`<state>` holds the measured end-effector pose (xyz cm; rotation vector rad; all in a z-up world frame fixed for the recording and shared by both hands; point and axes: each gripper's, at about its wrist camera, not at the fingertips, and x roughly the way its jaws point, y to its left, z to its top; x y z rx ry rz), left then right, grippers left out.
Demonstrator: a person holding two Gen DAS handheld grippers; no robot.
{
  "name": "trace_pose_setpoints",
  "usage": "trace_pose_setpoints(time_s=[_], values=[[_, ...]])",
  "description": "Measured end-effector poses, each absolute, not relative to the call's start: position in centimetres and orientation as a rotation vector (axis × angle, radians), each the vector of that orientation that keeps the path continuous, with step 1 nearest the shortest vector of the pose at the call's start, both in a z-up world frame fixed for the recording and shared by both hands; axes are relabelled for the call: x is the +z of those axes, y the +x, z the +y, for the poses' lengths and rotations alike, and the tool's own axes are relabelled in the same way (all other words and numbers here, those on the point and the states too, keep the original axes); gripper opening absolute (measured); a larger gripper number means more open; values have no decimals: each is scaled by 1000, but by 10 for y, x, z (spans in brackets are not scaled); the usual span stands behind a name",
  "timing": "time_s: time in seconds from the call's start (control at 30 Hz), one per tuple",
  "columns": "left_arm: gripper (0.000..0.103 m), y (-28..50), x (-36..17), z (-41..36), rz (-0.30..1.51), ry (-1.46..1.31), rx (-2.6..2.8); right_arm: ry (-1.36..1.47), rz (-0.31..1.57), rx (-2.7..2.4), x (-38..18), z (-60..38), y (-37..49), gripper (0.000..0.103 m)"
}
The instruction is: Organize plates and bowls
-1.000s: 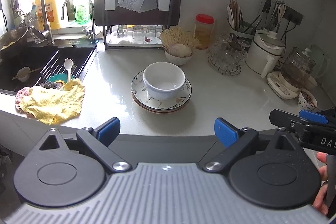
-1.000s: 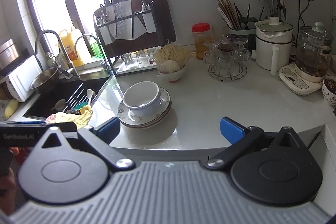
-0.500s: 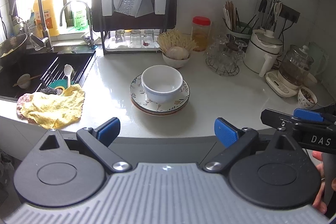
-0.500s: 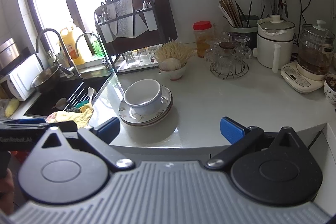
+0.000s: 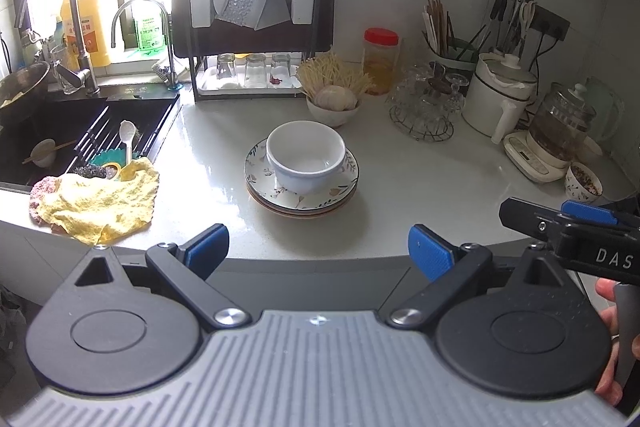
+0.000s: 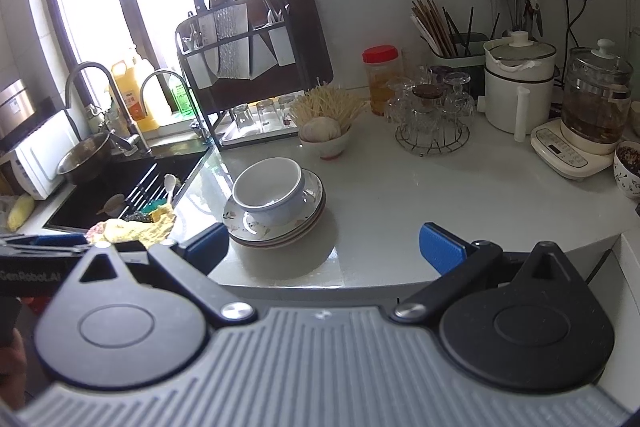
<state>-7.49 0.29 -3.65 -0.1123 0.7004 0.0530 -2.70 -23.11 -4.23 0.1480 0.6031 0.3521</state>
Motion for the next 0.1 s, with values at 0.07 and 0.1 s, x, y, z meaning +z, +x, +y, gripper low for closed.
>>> trace_pose_setpoints(time_s=[0.07, 0.1], values=[[98, -75, -37, 3, 702, -116, 54, 146, 602, 351, -42, -231, -28, 103], [98, -76, -38, 4, 703, -117, 53, 143, 602, 351, -42, -231, -28, 103]])
